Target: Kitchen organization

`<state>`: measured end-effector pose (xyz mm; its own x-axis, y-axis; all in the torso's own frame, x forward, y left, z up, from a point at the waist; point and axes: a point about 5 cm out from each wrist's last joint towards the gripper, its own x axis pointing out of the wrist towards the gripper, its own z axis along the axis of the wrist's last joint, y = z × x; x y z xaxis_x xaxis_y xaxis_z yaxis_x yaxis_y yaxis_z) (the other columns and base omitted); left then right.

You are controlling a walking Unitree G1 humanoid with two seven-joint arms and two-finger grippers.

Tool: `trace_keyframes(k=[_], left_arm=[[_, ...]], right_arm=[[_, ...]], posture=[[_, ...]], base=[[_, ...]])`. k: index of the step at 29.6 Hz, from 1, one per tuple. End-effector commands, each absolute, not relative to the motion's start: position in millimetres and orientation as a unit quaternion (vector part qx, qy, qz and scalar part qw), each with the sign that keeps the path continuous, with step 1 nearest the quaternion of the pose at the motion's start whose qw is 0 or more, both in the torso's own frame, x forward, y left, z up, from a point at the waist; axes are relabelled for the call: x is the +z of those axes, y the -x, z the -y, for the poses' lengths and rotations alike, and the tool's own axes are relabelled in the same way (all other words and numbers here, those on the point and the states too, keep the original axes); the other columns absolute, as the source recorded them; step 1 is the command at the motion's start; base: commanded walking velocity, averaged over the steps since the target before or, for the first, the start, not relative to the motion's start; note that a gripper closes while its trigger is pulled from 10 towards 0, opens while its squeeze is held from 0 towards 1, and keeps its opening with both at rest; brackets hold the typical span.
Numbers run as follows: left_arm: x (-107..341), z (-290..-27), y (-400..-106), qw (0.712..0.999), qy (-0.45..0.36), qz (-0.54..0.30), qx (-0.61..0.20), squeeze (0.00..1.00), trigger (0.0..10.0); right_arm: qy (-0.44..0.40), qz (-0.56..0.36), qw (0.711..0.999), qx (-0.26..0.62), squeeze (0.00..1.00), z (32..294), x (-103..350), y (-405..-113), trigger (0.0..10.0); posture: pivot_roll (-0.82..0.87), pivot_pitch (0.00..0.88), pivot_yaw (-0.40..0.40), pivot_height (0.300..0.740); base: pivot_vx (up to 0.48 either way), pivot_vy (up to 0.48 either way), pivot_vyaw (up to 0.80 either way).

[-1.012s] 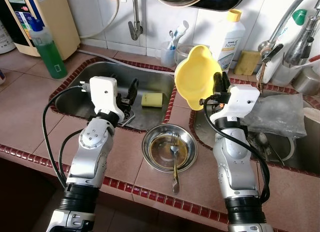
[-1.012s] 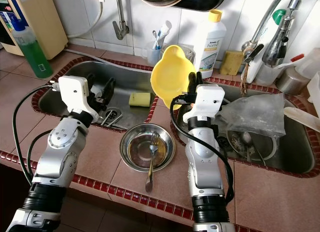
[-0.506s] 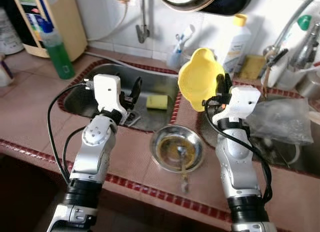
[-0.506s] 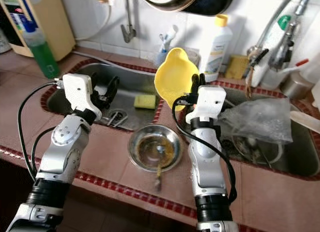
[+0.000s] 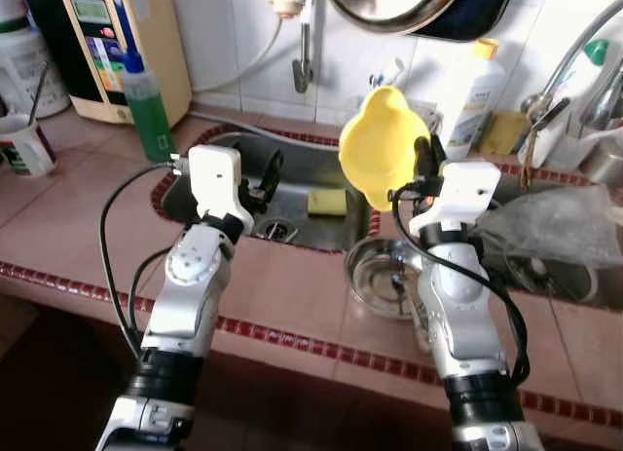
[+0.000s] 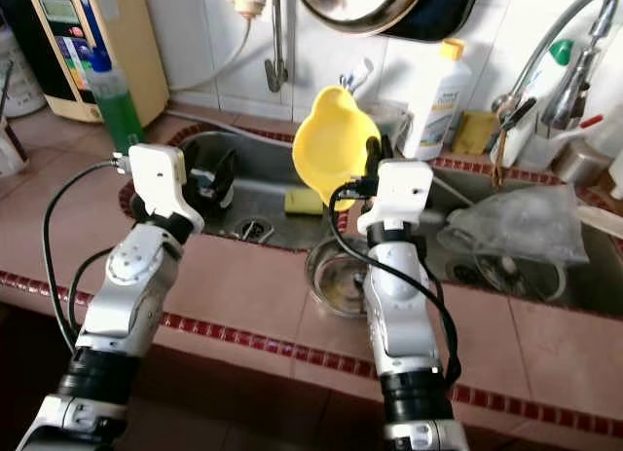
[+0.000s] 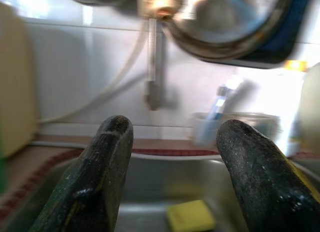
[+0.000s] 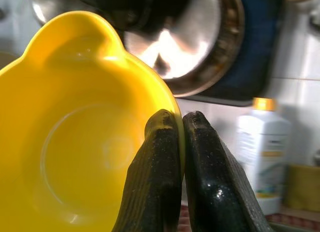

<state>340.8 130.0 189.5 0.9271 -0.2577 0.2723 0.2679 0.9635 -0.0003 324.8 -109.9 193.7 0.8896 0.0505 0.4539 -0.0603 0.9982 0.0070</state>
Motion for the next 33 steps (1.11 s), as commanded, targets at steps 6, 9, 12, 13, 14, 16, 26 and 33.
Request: trace_keyframes(k=[6,9,12,13,14,16,26,33], left_arm=[[193,-125,-343,0.980,0.012,0.140,-0.143,0.00,10.0],[194,-125,-343,0.979,0.010,0.140,-0.144,0.00,10.0],[194,-123,-343,0.979,0.007,0.143,-0.147,0.00,10.0],[195,-122,-342,0.978,0.007,0.145,-0.147,0.00,10.0],[195,-122,-342,0.978,0.007,0.145,-0.147,0.00,10.0],[195,-121,-342,0.978,0.007,0.145,-0.151,0.00,10.0],[184,-117,-329,0.969,-0.027,0.147,-0.195,0.00,10.0],[178,-116,-323,0.968,-0.028,0.139,-0.209,0.00,10.0]], right_arm=[[-0.007,0.243,0.970,0.021,0.00,114,198,-326,10.0],[-0.007,0.243,0.970,0.021,0.00,114,198,-326,10.0],[-0.008,0.243,0.970,0.020,0.00,114,198,-326,10.0],[-0.008,0.243,0.970,0.020,0.00,114,198,-326,10.0],[-0.008,0.243,0.970,0.020,0.00,114,198,-326,10.0],[-0.008,0.243,0.970,0.019,0.00,114,197,-326,10.0],[-0.005,0.223,0.975,0.015,0.00,118,185,-319,10.0],[0.000,0.214,0.977,0.016,0.00,119,179,-316,10.0]], posture=[[-0.08,0.000,-0.011,0.740],[-0.08,0.000,-0.010,0.740],[-0.08,0.000,-0.009,0.740],[-0.08,0.000,-0.009,0.740],[-0.08,0.000,-0.009,0.740],[-0.08,0.000,-0.008,0.740],[-0.08,0.007,-0.010,0.740],[-0.08,0.015,-0.010,0.740]], base=[[0.000,0.381,0.00],[0.000,0.369,0.00],[0.000,0.121,0.00],[0.000,0.000,0.00],[0.000,0.000,0.00],[0.000,0.000,0.00],[0.000,0.000,0.00],[0.000,0.000,0.00]])
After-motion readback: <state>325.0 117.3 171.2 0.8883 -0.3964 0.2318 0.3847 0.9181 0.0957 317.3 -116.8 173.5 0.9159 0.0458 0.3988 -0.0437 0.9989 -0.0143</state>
